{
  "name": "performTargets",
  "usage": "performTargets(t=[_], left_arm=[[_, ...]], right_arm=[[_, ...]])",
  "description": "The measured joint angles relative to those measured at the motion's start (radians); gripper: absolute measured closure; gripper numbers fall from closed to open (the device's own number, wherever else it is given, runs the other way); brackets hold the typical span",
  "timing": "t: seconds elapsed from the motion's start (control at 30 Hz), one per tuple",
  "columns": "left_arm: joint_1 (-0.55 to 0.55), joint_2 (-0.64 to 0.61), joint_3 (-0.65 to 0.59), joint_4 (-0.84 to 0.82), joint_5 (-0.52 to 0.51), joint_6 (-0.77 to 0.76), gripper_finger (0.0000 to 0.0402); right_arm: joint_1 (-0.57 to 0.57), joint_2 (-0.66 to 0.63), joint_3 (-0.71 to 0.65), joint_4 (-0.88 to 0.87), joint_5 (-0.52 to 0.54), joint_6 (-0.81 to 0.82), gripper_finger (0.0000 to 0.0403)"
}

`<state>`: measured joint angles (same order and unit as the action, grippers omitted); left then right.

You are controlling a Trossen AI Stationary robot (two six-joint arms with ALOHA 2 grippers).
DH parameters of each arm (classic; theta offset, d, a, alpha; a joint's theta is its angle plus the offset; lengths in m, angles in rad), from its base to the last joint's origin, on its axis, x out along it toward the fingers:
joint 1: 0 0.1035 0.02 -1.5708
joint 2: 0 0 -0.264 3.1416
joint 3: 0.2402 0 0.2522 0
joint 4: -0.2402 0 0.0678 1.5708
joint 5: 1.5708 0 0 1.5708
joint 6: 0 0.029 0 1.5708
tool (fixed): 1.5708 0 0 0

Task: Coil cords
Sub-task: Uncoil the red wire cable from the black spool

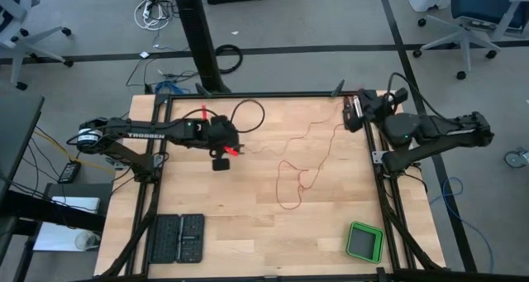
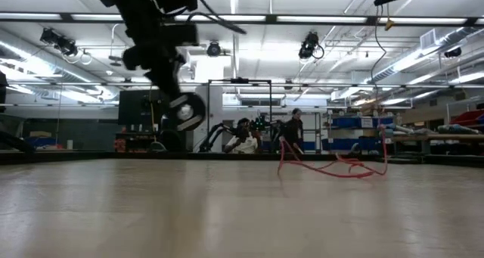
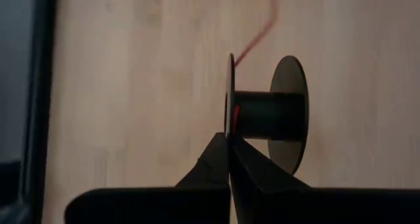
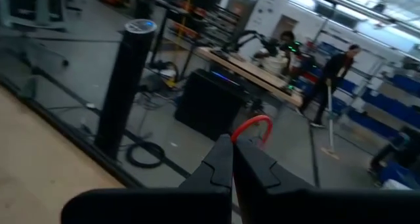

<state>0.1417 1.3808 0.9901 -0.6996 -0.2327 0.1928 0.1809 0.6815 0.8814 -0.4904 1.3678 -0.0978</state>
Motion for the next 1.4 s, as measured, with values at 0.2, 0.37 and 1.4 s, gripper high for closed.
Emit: performTargets(t=[0.2,0.37,1.4], left_arm=[[-0.016,0.000,0.000,-0.106,0.002,-0.015,0.0401],[-0.020,0.000,0.000,-0.008,-0.002,0.004,0.0401],[-0.020,0.000,0.000,1.105,-0.097,0.111,0.0401]], right_arm=[[-0.023,0.013,0.000,0.001,-0.073,0.006,0.0401],[-0.023,0.036,0.000,-0.008,-0.345,0.031,0.0401],[-0.028,0.471,0.000,0.014,-1.309,0.131,0.0378]])
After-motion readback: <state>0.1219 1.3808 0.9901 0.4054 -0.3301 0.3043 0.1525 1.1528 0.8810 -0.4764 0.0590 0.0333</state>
